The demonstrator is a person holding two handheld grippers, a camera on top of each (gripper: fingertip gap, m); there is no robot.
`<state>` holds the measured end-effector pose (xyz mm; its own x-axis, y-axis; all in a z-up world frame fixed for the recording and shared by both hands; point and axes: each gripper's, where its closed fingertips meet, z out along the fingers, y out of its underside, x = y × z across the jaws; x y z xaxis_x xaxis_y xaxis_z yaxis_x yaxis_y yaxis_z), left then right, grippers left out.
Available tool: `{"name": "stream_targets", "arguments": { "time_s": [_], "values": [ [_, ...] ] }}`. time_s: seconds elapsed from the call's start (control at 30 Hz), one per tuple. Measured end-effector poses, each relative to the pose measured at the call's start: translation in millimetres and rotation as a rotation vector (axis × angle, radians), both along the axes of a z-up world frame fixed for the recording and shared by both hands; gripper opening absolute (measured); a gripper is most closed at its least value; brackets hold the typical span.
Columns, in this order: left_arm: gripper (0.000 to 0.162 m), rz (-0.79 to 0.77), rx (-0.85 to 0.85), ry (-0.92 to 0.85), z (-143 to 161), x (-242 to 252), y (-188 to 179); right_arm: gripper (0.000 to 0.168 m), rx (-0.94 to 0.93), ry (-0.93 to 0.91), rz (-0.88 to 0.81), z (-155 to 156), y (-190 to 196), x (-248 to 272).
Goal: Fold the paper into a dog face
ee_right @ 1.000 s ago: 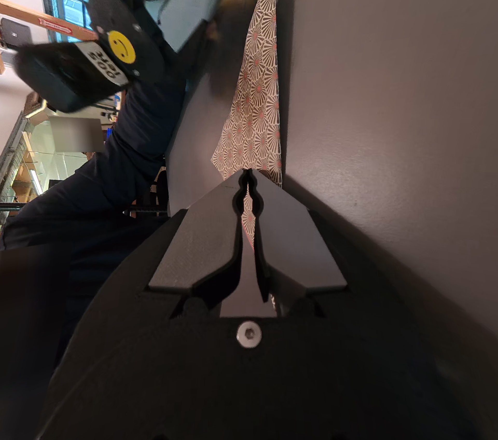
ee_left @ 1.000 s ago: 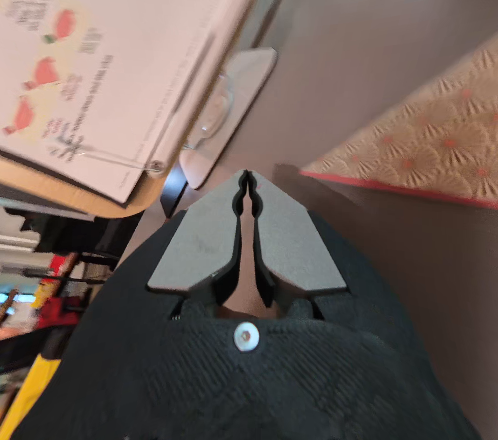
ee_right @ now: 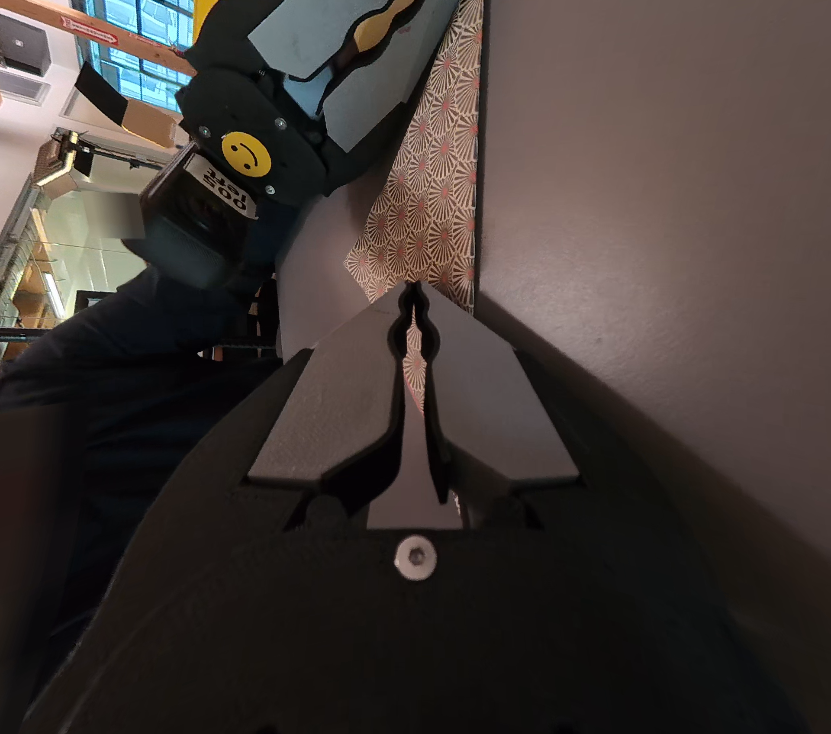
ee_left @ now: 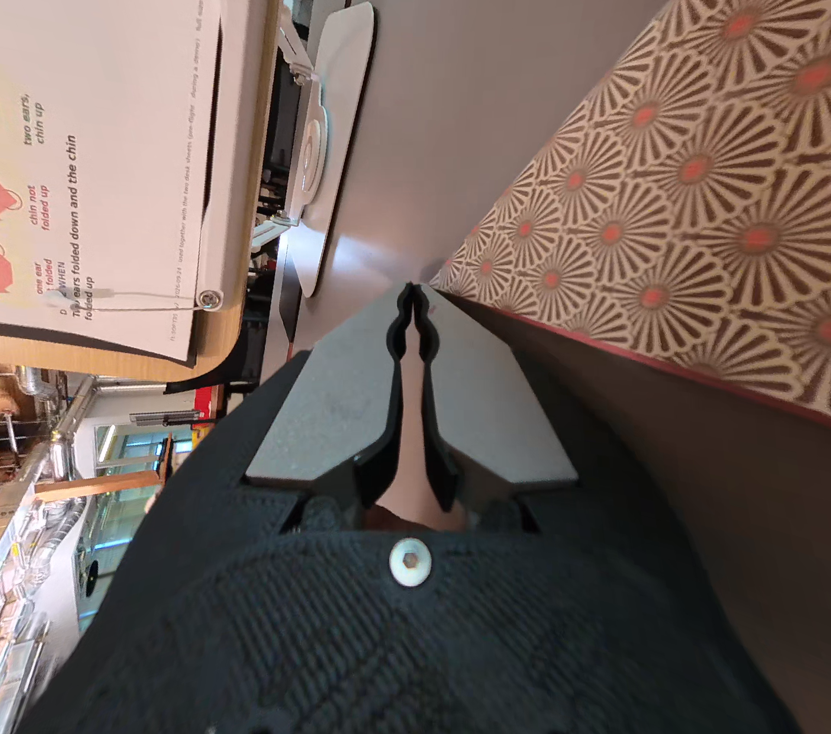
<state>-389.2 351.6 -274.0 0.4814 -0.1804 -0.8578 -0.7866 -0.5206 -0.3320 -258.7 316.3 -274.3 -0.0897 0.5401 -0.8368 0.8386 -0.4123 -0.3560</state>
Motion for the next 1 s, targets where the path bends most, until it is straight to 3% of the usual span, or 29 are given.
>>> {"name": "stream_targets", "arguments": {
  "time_s": [0.23,0.53,0.67,0.7,0.73,1.0],
  "values": [
    [0.000,0.090,0.021,-0.096,2.1,-9.9,-8.3,0.000,0.101,0.146,0.046,16.5,-3.0,3.7],
    [0.000,0.184,0.052,-0.260,7.0,-23.5,-30.7,0.000,0.301,0.443,-0.159,71.7,38.0,-0.1],
    [0.000,0.216,0.047,-0.277,5.7,-30.3,-36.3,0.005,0.370,0.463,-0.208,72.0,46.4,-3.5],
    [0.000,0.221,0.038,-0.275,4.2,-32.0,-37.4,0.030,0.402,0.444,-0.225,68.2,49.8,-5.6],
    [0.000,0.229,0.032,-0.270,3.0,-34.1,-38.5,0.035,0.430,0.432,-0.225,64.5,50.7,-6.6],
    [0.000,0.218,0.105,-0.395,16.2,-42.3,-40.0,0.037,0.627,0.401,-0.252,48.1,59.8,-13.2]
  ]
}}
